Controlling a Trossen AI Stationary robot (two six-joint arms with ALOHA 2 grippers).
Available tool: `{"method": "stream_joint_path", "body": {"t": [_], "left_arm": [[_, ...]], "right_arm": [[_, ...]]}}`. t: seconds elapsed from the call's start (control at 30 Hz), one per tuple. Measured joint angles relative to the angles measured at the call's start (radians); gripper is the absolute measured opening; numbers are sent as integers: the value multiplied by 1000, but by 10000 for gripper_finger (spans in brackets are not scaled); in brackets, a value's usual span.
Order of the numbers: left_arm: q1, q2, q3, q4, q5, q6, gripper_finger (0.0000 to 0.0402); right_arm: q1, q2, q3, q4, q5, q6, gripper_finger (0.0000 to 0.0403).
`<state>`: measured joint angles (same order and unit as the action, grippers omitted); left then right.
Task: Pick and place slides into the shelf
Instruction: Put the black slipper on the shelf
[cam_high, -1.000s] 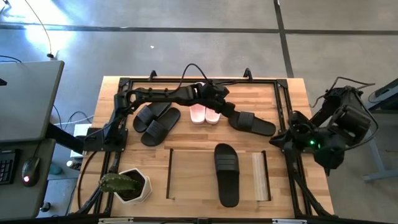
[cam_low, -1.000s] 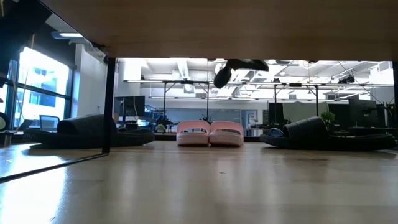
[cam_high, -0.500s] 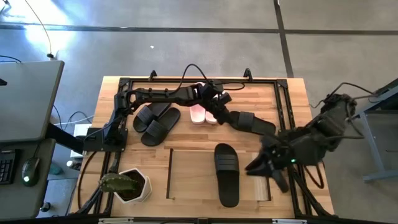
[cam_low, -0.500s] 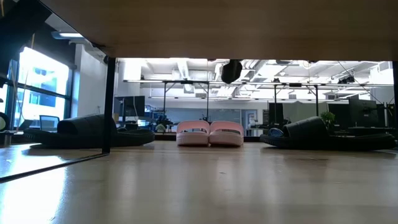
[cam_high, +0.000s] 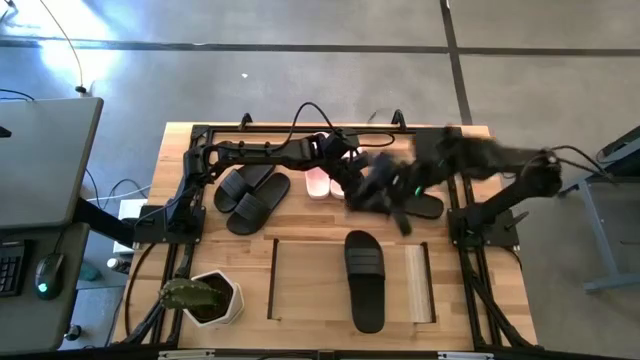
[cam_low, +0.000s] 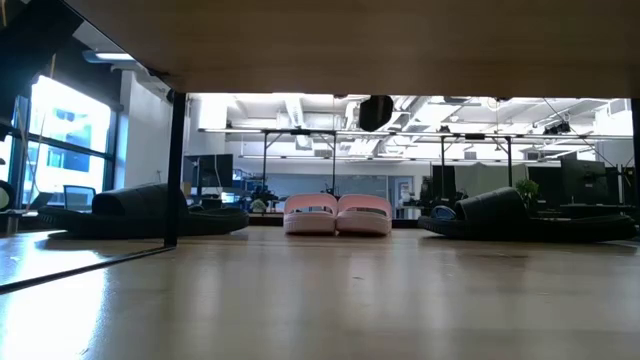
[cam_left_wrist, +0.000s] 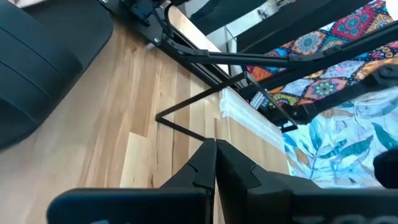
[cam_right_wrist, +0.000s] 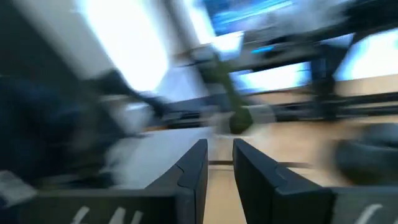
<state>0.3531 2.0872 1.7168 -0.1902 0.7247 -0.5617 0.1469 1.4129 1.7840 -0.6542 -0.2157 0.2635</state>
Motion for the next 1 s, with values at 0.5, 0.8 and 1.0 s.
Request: {"method": "stream_joint_path", "body": {"t": [0.5, 0.8, 1.0], "left_arm": [[0, 0, 0, 1, -22, -19, 1], [0, 0, 0, 0, -21, -23, 1], [0, -1, 0, -7, 10, -28, 1]], "right_arm": [[-242, -362, -250, -535, 254, 364, 67], [-474, -730, -971, -74, 88, 811, 67], [-578, -873, -1212, -70, 38, 1097, 67]]}}
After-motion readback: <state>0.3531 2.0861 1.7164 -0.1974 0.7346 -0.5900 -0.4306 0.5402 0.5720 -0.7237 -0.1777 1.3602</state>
